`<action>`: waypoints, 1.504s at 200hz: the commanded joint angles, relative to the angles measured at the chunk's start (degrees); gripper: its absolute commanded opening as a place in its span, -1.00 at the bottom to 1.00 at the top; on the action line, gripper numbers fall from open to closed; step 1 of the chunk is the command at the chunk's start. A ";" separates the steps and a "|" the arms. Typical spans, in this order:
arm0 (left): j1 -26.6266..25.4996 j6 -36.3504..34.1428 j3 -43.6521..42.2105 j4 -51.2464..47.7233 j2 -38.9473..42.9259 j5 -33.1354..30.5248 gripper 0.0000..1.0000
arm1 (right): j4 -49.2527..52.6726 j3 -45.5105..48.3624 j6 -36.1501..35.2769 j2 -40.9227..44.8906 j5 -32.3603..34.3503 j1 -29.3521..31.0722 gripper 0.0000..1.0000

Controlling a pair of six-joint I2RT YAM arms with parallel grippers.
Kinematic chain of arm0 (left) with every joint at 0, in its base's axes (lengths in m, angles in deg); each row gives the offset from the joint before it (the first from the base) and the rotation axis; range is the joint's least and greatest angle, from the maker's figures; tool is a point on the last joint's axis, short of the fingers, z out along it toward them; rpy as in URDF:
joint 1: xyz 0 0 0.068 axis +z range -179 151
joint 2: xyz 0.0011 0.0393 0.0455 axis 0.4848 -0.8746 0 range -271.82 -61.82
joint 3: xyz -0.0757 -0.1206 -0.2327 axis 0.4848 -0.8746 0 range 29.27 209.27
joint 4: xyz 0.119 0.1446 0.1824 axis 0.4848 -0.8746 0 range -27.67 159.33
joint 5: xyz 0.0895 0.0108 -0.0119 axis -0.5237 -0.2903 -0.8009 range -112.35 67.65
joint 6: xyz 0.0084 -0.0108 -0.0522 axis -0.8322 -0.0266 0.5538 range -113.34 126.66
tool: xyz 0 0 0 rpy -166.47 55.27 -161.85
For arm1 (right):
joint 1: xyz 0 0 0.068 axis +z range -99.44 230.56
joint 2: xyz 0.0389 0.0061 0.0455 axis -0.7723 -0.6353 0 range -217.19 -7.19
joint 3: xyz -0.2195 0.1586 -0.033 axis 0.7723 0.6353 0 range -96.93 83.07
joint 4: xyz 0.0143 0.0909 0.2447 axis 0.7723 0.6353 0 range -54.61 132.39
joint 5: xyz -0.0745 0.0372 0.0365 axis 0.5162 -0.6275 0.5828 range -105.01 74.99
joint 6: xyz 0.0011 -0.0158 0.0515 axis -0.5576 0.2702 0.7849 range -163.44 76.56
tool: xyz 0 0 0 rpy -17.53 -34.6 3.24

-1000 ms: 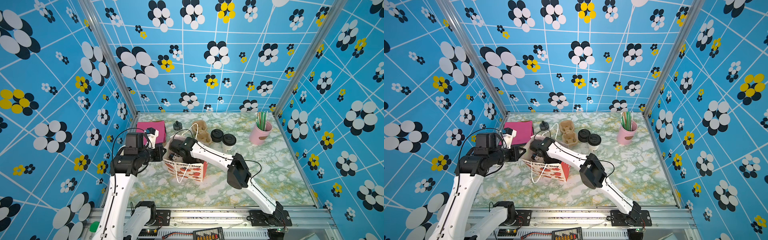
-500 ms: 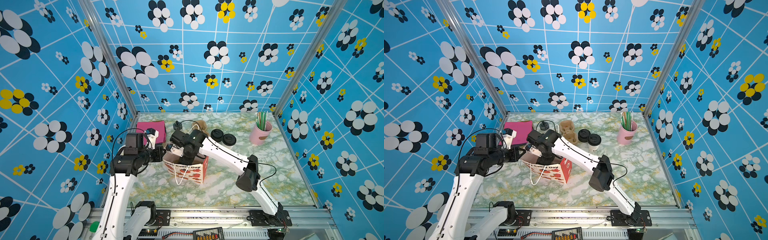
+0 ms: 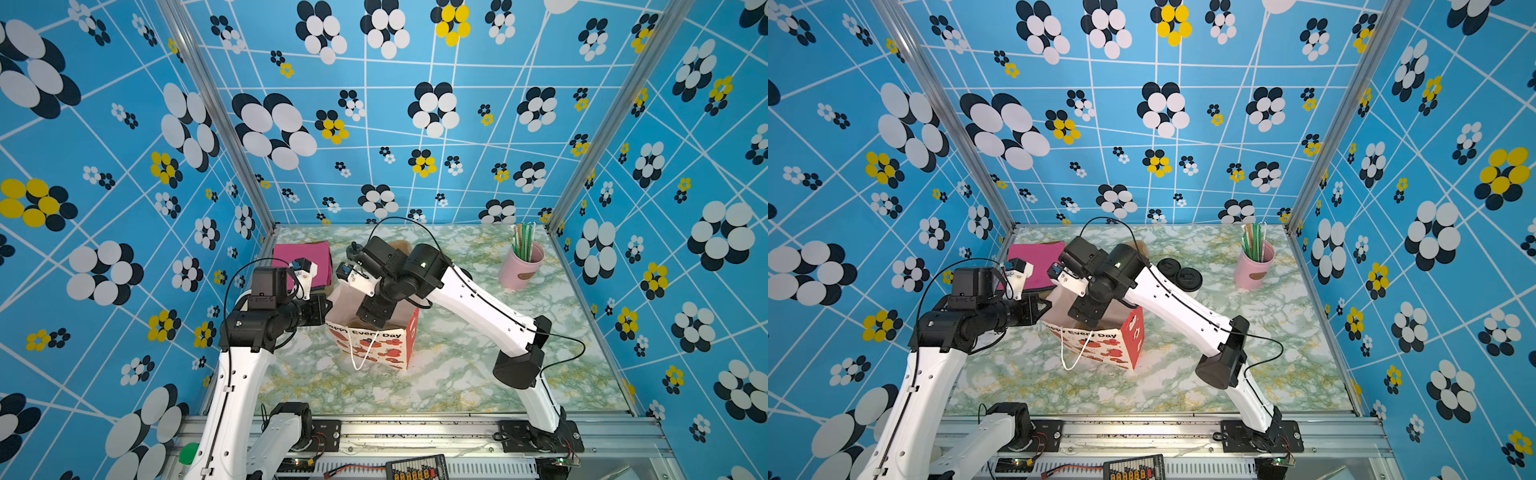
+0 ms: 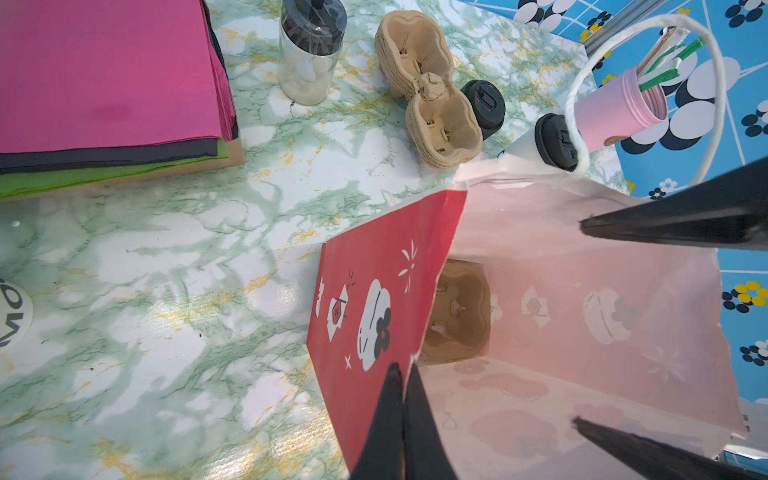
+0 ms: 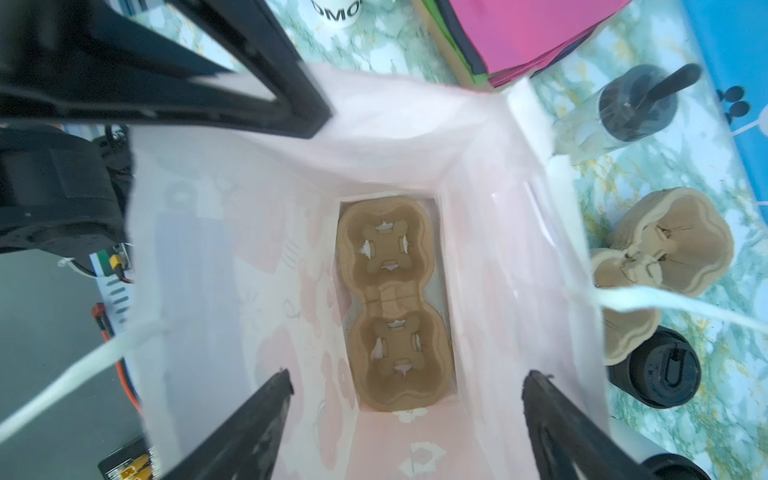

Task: Pack the takeout coffee
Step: 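Open the right gripper and lift it out of the bag, then move the right gripper over a black-lidded white coffee cup and grasp it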

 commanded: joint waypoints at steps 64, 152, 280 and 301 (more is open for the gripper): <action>0.25 -0.49 1.26 -1.71 0.91 -0.59 -1.00 | -19.58 16.78 6.24 24.85 9.13 -1.18 0.91; 0.22 -0.36 0.97 -1.14 0.74 -0.43 -1.00 | -15.76 33.93 19.47 30.33 10.52 -27.14 0.98; 0.20 -0.79 -0.91 -0.22 0.91 -0.44 -1.00 | -12.88 36.25 24.44 11.29 6.56 -36.21 0.99; 0.25 -0.97 -0.95 -0.19 0.91 -0.51 -1.00 | -14.32 37.38 24.61 10.99 4.43 -36.35 0.98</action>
